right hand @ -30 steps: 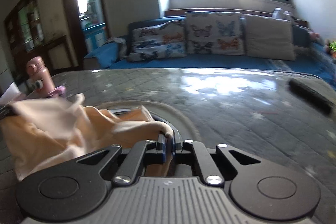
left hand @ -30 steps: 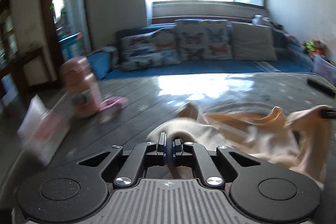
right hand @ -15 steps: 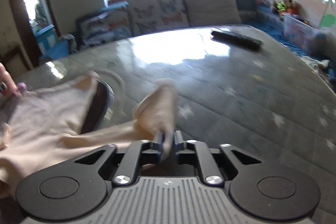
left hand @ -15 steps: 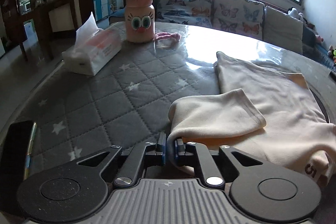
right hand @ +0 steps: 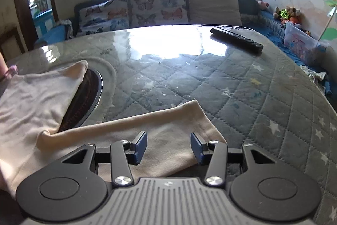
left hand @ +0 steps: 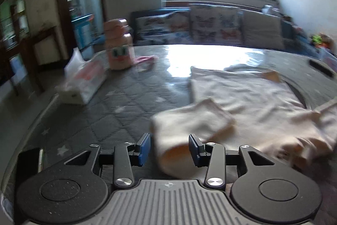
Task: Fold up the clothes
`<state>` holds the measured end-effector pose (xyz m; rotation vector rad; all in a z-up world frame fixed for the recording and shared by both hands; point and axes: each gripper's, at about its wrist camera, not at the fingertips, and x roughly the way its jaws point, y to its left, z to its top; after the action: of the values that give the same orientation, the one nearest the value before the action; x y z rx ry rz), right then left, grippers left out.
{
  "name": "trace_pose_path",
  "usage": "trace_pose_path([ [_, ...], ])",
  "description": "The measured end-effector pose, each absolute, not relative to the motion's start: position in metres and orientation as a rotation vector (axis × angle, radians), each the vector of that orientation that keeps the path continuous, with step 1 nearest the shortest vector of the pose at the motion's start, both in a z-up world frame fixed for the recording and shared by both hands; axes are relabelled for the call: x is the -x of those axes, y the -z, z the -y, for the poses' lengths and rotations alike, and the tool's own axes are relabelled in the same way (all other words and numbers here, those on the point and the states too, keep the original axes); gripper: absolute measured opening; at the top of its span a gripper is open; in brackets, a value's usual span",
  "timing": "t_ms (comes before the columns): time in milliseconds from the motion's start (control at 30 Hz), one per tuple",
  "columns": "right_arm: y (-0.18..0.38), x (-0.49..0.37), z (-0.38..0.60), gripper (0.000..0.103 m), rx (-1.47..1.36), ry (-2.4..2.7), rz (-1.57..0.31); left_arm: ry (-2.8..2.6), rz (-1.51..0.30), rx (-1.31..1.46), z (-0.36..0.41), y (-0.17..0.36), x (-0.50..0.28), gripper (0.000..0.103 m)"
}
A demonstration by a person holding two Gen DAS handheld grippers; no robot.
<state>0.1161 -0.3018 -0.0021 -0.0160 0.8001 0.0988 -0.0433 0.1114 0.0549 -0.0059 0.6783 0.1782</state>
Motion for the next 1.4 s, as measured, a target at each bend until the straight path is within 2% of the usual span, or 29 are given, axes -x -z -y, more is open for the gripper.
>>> trace_pose_path([
  [233,-0.018,-0.094,0.278,0.046,0.076,-0.261,-0.779,0.102,-0.701,-0.108,-0.054,-0.049,0.058,0.044],
  [367,-0.027,-0.074,0.250,0.046,0.125,-0.445,-0.783,0.210,-0.728,-0.154,-0.026,-0.038,0.059,0.048],
  [633,-0.038,-0.028,0.186,0.046,0.304,-0.804,-0.754,0.221,-0.784,-0.144,-0.005,-0.022,0.047,0.046],
  [700,-0.037,-0.021,0.176,0.046,0.340,-0.852,-0.751,0.215,-0.797,-0.130,-0.005,-0.019,0.042,0.038],
  [767,-0.034,-0.015,0.162,0.046,0.382,-0.898,-0.744,0.211,-0.804,-0.117,-0.007,-0.018,0.038,0.019],
  [867,-0.027,-0.006,0.146,0.046,0.458,-0.929,-0.719,0.213,-0.803,-0.117,-0.007,-0.020,0.036,0.006],
  [1133,-0.023,0.016,0.124,0.046,0.608,-1.007,-0.631,0.257,-0.748,-0.062,-0.029,-0.057,0.042,0.002],
  [1400,-0.004,0.019,0.112,0.040,0.655,-1.016,-0.638,0.242,-0.764,-0.064,-0.036,-0.048,0.036,0.003],
])
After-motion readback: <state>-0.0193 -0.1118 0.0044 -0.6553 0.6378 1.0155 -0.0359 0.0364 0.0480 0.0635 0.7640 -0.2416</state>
